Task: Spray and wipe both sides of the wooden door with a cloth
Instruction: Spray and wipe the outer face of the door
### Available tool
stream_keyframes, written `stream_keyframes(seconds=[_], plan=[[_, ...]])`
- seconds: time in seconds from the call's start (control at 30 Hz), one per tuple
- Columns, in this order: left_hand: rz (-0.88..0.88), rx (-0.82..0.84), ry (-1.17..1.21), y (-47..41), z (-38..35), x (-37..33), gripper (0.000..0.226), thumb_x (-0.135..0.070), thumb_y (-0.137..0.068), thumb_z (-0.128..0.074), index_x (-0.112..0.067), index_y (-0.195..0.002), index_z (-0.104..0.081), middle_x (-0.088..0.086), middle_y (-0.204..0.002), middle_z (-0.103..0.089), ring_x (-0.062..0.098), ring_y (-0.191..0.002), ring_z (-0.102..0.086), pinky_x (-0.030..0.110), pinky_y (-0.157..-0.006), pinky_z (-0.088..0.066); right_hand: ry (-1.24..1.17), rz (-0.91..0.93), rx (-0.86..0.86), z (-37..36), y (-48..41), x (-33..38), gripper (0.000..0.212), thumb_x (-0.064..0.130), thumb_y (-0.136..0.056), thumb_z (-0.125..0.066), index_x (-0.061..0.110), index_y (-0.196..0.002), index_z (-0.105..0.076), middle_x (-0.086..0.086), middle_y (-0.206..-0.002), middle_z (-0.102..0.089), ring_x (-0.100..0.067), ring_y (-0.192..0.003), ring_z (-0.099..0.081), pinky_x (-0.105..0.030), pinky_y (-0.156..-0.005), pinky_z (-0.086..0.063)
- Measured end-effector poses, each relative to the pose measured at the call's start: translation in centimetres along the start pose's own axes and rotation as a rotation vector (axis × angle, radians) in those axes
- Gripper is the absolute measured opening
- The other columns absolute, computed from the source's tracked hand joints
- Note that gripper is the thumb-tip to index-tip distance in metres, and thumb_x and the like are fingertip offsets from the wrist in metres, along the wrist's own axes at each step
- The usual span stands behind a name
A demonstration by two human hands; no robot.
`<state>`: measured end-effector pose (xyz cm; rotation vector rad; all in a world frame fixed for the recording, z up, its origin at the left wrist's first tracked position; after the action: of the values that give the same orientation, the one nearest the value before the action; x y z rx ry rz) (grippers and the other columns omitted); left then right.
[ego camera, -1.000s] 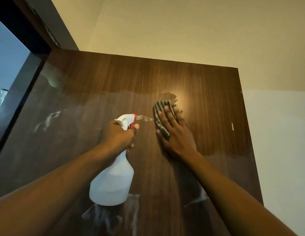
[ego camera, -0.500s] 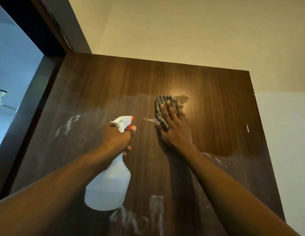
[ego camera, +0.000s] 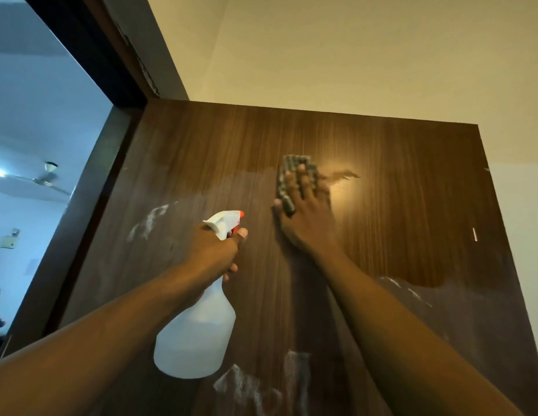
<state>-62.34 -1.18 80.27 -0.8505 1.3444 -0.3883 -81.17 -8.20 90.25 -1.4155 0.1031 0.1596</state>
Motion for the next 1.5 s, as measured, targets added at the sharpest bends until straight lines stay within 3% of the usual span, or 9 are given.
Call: stream_keyframes(seconds=[0.17, 0.43, 0.63, 0.77, 0.97, 1.13, 1.33, 1.4, 1.5], plan=[[0.006, -0.021, -0.018, 0.2, 1.4, 0.8, 0.042, -0.035, -0.095, -0.052, -0.005, -0.124, -0.052, 0.005, -0.083, -0.059, 0.013, -0.058, -0.055, 0.011, -0.038, -0.044, 0.018, 0.288, 0.07, -1.8, 8.8, 1.7, 0.068, 0.061, -0.101, -0.022, 0.031, -0.158, -0.003, 0.0, -0.166, 0.005, -0.028, -0.152, 0.012, -0.05, -0.123, -0.001], [-0.07, -0.046, -0.017, -1.3, 5.7, 1.9, 0.033, -0.036, -0.091, -0.057, -0.01, -0.111, -0.056, 0.007, -0.082, -0.064, 0.015, -0.058, -0.06, 0.017, -0.045, -0.049, -0.022, -0.175, -0.009, 2.4, 1.9, -3.7, 0.07, 0.064, -0.099, -0.012, 0.031, -0.157, 0.007, -0.003, -0.166, 0.013, -0.028, -0.15, 0.018, -0.051, -0.123, 0.004], [-0.084, -0.01, -0.005, -3.3, 7.1, 2.7, 0.036, -0.036, -0.09, -0.059, -0.01, -0.114, -0.056, 0.009, -0.084, -0.066, 0.018, -0.06, -0.063, 0.023, -0.049, -0.049, -0.002, 0.015, 0.038, -1.2, -0.6, 7.2, 0.069, 0.061, -0.1, -0.015, 0.031, -0.157, 0.009, 0.0, -0.164, 0.018, -0.025, -0.149, 0.025, -0.048, -0.122, 0.011], [-0.059, 0.004, -0.003, -3.7, 7.8, 3.8, 0.044, -0.037, -0.091, -0.059, -0.008, -0.123, -0.053, 0.007, -0.088, -0.065, 0.015, -0.058, -0.061, 0.017, -0.042, -0.047, 0.033, 0.15, 0.082, -1.4, 5.0, 5.9, 0.067, 0.062, -0.1, -0.016, 0.039, -0.154, 0.015, 0.007, -0.161, 0.025, -0.019, -0.148, 0.027, -0.042, -0.119, 0.016], [-0.034, 0.046, -0.03, -4.3, 10.2, 6.0, 0.046, -0.04, -0.09, -0.057, -0.004, -0.118, -0.056, 0.007, -0.086, -0.065, 0.015, -0.059, -0.061, 0.015, -0.04, -0.045, 0.021, -0.147, 0.004, -0.2, 2.4, 3.5, 0.066, 0.06, -0.101, -0.015, 0.035, -0.157, 0.009, 0.002, -0.165, 0.015, -0.024, -0.151, 0.016, -0.047, -0.123, 0.003], [-0.054, 0.031, -0.027, -5.7, 13.0, 6.5, 0.037, -0.039, -0.091, -0.057, -0.007, -0.111, -0.059, 0.008, -0.083, -0.066, 0.014, -0.058, -0.061, 0.019, -0.042, -0.044, 0.01, -0.046, -0.024, -2.3, -3.2, 12.0, 0.069, 0.057, -0.101, -0.017, 0.026, -0.158, 0.004, -0.005, -0.166, 0.011, -0.027, -0.151, 0.017, -0.05, -0.123, 0.004], [-0.036, -0.002, -0.031, -5.5, 15.6, 7.6, 0.035, -0.037, -0.091, -0.057, -0.006, -0.107, -0.06, 0.008, -0.084, -0.065, 0.015, -0.06, -0.06, 0.02, -0.046, -0.044, 0.049, 0.191, 0.06, -3.3, 4.1, 13.4, 0.065, 0.058, -0.101, -0.018, 0.034, -0.158, 0.005, 0.006, -0.164, 0.016, -0.02, -0.15, 0.022, -0.037, -0.12, 0.019], [-0.042, -0.008, -0.037, -5.4, 16.3, 8.1, 0.036, -0.039, -0.09, -0.058, -0.006, -0.106, -0.061, 0.007, -0.081, -0.066, 0.016, -0.059, -0.062, 0.023, -0.047, -0.045, 0.062, 0.132, 0.053, -2.3, 4.3, 11.3, 0.065, 0.057, -0.1, -0.017, 0.035, -0.158, 0.002, 0.005, -0.166, 0.01, -0.02, -0.152, 0.015, -0.045, -0.124, 0.002], [-0.042, -0.041, -0.059, -6.0, 18.0, 9.1, 0.038, -0.042, -0.087, -0.061, -0.009, -0.106, -0.062, 0.006, -0.079, -0.068, 0.017, -0.058, -0.066, 0.025, -0.05, -0.05, 0.056, -0.04, 0.003, -1.5, 0.7, 11.7, 0.067, 0.056, -0.1, -0.018, 0.029, -0.158, 0.003, 0.0, -0.165, 0.012, -0.023, -0.15, 0.02, -0.048, -0.123, 0.004]])
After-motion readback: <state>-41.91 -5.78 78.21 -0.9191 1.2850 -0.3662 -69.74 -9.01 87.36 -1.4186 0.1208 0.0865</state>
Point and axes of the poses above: each hand's wrist, its own y-axis away from the middle knuckle, its own z-axis out of the back of the hand, x = y × z, the point moved 5 cm from there along -y, towards the middle knuckle
